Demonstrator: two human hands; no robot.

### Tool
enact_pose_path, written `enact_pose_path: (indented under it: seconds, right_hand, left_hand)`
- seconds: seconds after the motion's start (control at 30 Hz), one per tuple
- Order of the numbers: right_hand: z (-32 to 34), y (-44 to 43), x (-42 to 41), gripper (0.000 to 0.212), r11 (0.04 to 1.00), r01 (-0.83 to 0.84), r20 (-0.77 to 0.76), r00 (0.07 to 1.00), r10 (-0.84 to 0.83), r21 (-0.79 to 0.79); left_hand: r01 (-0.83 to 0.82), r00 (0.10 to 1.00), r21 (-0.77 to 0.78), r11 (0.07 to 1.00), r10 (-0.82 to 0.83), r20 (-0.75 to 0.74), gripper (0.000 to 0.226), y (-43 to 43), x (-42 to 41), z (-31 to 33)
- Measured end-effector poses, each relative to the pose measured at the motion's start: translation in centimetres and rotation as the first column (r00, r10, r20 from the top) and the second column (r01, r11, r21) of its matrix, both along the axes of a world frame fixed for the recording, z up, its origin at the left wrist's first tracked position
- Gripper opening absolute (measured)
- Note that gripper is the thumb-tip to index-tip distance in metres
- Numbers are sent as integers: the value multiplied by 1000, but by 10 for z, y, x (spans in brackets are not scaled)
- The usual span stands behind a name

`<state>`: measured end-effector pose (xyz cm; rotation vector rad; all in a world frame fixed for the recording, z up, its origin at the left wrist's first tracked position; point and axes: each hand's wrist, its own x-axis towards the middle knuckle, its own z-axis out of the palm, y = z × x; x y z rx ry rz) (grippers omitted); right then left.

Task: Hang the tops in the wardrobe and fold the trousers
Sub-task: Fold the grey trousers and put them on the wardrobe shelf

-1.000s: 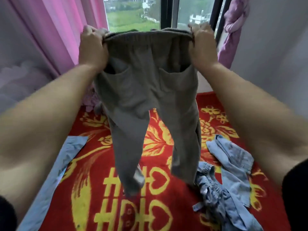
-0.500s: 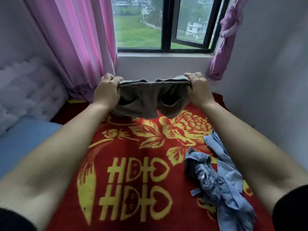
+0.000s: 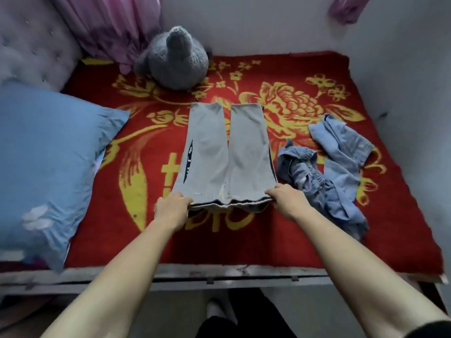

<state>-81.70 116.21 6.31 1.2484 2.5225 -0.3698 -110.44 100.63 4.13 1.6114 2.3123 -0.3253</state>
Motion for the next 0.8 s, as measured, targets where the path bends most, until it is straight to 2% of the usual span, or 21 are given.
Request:
enact_pose_path:
  seconds: [0.17,0.33,0.43,0.5,0.6,0.7,0.8]
  right_hand:
    - [-60,-45,27,42,999,-11,38,999,13,-52]
    - [-131,-89,47,47,992,-63,81,994,72,-112]
    - [-180,-116,59,43,992,-61,125,989,76,-113]
    - [-214,-128,65,45,991,-30,166,985,52,-132]
    - [-261,-139,75,61,951,-56,283,948,146,-303]
    - [-284,-143,85,63,870,-48,322,918,233,-492]
    - [-286,-133,88,57,829,62,215,974,71,-556]
  left_hand:
    - [12,999,-10,1000,-12,38,33,-37,20,-51]
    - [27,999,-148,989,-30,-20,27,-76,49,-115]
    - [34,998,-216,976,-44,-45,35,-99,65,-163]
    - [16,1000,-267,964,-15,7,41,-108,72,-196]
    - [33,978,-460,887,65,196,62,-117,78,-240]
    - [48,947,-619,784,161,277,63,-118,83,-260]
    - [-22,958,-611,791,192,214,50,-108,96,-259]
